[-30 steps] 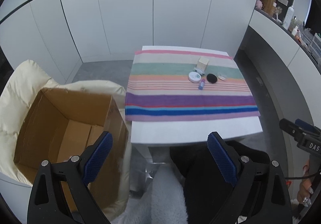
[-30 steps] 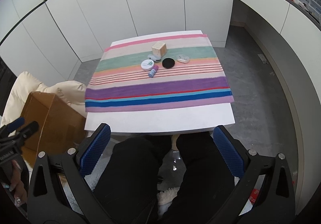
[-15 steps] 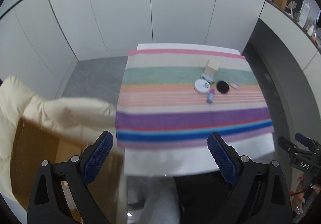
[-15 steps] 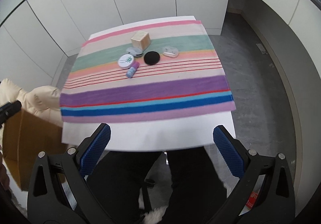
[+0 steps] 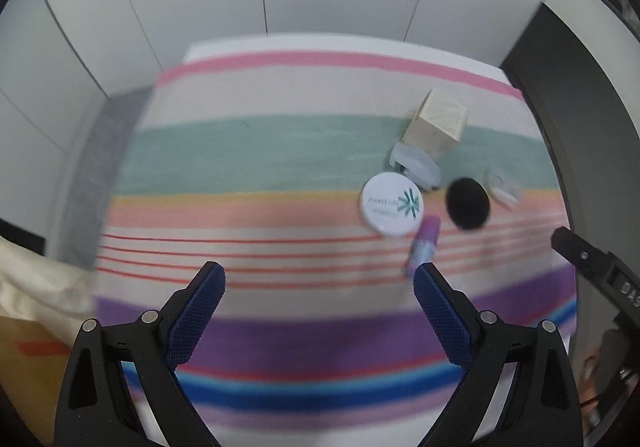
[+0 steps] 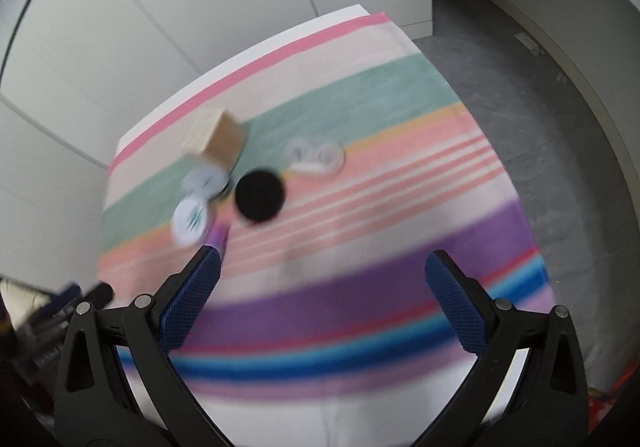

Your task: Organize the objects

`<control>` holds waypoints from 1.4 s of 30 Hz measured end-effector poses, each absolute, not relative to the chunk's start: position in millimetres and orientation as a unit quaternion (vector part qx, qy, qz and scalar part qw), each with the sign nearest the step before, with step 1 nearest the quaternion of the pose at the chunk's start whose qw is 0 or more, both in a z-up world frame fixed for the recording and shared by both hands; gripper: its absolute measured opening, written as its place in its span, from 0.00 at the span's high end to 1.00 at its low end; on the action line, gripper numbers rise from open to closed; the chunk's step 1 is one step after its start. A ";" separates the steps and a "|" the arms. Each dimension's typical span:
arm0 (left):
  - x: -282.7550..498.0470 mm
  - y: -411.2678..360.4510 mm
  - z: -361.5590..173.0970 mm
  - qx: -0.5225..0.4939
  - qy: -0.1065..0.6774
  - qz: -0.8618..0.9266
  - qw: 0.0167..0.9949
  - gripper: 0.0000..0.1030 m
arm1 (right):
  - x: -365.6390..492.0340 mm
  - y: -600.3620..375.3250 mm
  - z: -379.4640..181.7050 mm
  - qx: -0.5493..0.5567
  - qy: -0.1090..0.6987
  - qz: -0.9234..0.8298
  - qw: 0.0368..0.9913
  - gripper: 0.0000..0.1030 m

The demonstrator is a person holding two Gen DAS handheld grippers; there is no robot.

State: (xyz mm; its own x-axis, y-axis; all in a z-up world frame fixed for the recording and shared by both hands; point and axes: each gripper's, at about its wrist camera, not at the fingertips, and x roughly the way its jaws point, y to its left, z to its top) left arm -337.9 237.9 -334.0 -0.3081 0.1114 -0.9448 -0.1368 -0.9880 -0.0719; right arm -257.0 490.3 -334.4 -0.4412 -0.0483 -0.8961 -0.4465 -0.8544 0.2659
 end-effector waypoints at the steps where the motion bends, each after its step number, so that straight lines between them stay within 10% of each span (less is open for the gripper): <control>1: -343.2 241.1 -341.1 -0.586 0.004 0.807 0.074 0.07 | -268.7 492.4 -343.4 -0.514 0.238 0.813 0.133 0.00; 13: -369.4 275.0 -384.6 -0.573 -0.021 0.817 0.061 0.07 | -337.9 480.4 -404.8 -0.486 0.182 0.830 0.206 0.08; 17: -373.6 284.1 -396.0 -0.576 -0.025 0.814 0.067 0.14 | -336.2 465.5 -404.1 -0.475 0.111 0.847 0.213 0.42; 20: -373.2 293.0 -396.1 -0.561 0.010 0.826 0.045 0.43 | -332.2 464.4 -403.8 -0.475 0.100 0.852 0.199 0.43; 42: -369.2 279.8 -334.1 -0.538 0.010 0.842 0.042 0.44 | -326.0 453.4 -351.9 -0.476 0.067 0.866 0.138 0.43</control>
State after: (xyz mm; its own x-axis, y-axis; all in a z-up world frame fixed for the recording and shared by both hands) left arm -369.2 279.8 -334.1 -0.4185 0.0603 -0.9062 -0.0823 -0.9962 -0.0284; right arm -326.0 453.4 -351.9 -0.5082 0.1764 -0.8430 -0.3031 -0.9528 -0.0166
